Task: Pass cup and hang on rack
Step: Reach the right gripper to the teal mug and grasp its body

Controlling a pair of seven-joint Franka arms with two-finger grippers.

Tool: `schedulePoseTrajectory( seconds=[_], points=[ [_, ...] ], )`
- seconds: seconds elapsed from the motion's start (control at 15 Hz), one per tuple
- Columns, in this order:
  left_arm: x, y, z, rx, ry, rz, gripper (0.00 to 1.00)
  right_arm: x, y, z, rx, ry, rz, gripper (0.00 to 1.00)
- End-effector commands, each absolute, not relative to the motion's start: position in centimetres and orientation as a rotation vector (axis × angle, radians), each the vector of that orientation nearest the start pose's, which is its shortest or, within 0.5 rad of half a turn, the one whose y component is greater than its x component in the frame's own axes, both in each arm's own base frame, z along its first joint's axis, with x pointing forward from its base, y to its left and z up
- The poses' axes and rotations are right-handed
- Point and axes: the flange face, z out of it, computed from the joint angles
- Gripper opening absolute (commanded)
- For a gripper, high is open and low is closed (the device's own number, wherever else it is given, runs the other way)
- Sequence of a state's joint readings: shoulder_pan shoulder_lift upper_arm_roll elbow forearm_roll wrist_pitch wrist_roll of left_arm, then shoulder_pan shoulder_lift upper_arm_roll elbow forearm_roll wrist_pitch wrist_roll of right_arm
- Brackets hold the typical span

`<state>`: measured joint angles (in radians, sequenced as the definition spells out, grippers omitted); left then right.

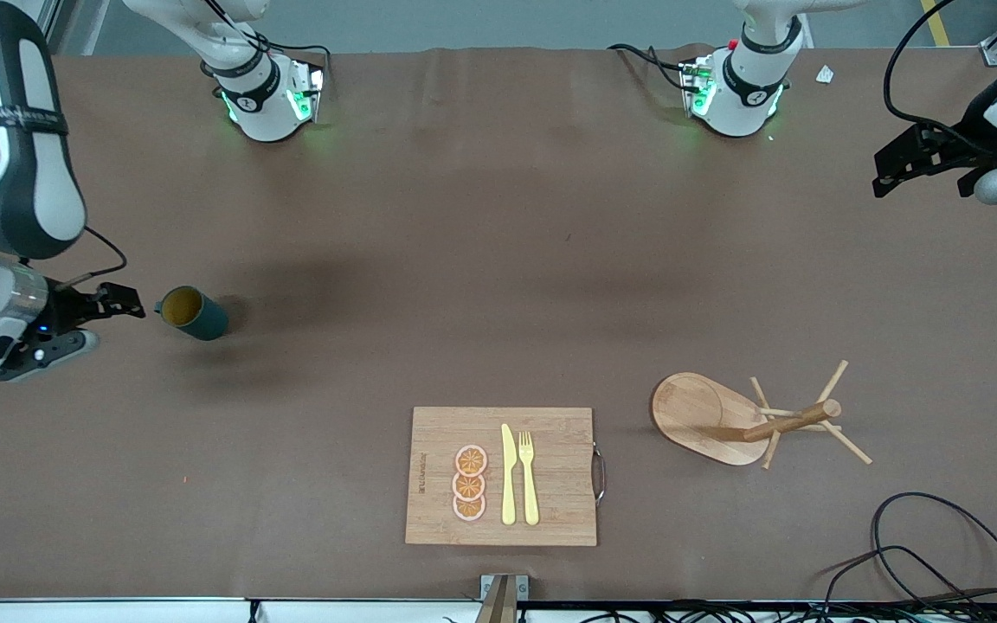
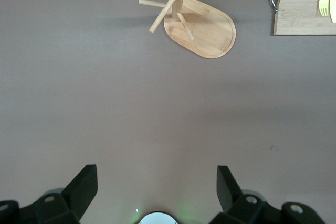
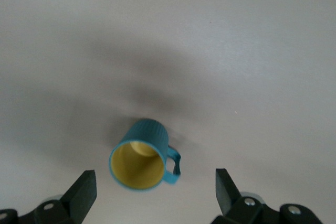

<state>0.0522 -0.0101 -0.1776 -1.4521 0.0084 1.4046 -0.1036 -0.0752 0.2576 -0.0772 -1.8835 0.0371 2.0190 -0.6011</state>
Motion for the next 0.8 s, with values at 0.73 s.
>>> schedulePoseTrajectory(
  seconds=[0.73],
  points=[
    [53.7,-8.0,66.1,-3.129,0.054,0.091,1.00,55.2,-9.3,26.0,-2.923,-0.771,0.252,0.91]
  ],
)
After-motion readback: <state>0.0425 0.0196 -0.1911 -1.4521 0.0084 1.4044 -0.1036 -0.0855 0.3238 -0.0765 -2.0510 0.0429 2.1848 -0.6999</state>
